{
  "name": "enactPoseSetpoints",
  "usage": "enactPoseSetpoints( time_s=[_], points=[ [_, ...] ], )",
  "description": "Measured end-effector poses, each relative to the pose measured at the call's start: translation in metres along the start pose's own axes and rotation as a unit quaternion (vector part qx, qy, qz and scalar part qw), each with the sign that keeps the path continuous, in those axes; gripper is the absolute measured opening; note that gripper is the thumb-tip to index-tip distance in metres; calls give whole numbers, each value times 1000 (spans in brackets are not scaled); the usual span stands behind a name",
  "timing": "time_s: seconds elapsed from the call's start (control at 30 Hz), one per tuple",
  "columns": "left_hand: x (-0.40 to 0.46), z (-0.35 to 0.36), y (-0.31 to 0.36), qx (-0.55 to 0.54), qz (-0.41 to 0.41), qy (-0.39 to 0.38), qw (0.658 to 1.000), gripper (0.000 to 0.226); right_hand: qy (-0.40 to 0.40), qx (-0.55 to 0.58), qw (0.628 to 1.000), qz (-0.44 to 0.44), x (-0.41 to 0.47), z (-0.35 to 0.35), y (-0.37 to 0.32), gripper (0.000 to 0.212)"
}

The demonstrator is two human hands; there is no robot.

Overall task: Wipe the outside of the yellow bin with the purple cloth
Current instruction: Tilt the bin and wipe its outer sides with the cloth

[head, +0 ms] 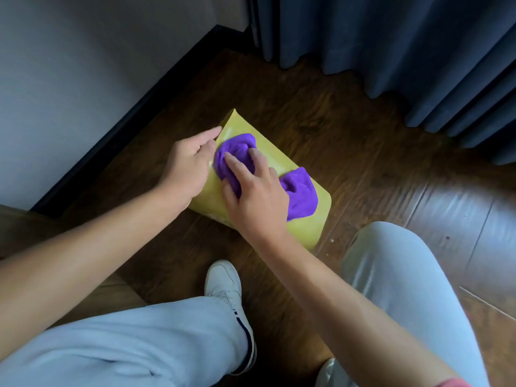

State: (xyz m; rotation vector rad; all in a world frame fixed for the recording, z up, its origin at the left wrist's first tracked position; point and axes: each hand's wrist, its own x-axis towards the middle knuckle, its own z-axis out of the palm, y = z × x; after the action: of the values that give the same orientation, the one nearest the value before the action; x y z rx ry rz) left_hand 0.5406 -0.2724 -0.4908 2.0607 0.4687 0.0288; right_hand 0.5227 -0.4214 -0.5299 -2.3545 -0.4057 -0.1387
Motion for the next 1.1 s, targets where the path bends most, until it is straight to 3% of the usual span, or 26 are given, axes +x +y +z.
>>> enactPoseSetpoints(
  time_s=[0.2,0.6,0.8,1.0,1.1],
  points=[
    [5,-6,4,19,2,-5,1000,38,-28,-3,999,-19,-37,1,29,45],
    [20,-18,-4,-12,-52,44,998,34,-15,-34,987,154,-60,2,98,45],
    [21,-22,-11,-11,-58,60,996,31,-13,-17,957,289,-52,2,137,45],
    [18,-25,-9,-53,-72,57,994,31,22,153,889,430,-51,9,152,45],
    [17,-30,-6,-107,-97,20,989,31,56,182,865,463,-49,4,153,43]
  ],
)
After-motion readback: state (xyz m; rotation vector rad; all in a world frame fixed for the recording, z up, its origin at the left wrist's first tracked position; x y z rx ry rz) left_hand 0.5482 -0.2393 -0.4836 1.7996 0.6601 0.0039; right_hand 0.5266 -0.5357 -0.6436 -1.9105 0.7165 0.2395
